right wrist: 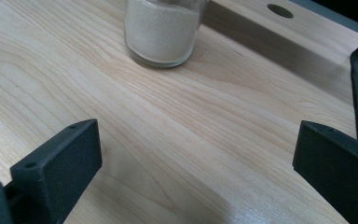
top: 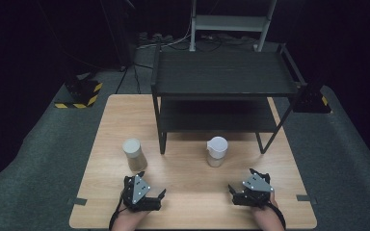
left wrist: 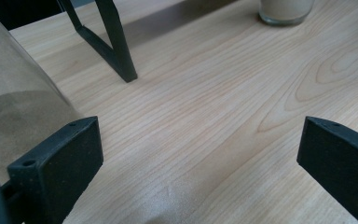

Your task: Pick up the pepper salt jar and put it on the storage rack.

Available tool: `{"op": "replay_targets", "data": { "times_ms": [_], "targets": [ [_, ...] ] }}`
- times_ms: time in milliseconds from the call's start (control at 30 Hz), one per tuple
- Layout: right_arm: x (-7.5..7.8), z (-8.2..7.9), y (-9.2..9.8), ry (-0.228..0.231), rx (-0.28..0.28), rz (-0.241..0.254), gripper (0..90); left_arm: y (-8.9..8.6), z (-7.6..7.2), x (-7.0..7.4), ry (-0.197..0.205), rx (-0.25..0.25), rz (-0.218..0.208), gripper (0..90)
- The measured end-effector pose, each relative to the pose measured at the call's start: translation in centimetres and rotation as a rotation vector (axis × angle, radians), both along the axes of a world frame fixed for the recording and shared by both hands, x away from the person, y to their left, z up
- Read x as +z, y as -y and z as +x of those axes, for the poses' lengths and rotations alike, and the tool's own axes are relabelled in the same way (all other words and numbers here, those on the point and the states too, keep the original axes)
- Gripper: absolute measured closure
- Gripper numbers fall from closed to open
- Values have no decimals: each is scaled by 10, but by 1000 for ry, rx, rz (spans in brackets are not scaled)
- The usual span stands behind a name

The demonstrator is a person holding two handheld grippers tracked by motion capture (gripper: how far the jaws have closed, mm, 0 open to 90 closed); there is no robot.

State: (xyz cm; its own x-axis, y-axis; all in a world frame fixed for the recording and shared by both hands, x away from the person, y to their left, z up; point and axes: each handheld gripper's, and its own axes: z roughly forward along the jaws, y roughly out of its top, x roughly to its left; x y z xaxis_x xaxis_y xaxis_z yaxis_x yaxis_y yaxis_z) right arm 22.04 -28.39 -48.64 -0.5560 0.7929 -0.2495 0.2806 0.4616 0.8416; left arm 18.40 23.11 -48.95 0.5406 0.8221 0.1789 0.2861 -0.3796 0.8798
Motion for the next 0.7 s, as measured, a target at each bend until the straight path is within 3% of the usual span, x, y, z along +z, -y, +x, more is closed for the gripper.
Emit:
{"op": "replay_targets", "data": {
  "times_ms": [400,700],
  "targets": [
    [0,1,1,-7,-3,8,3,-5,2,2,-24,12,-35,6],
    [1,2,1,-10,-2,9,3,-10,-10,9,34,11,-55,6]
  ]
}}
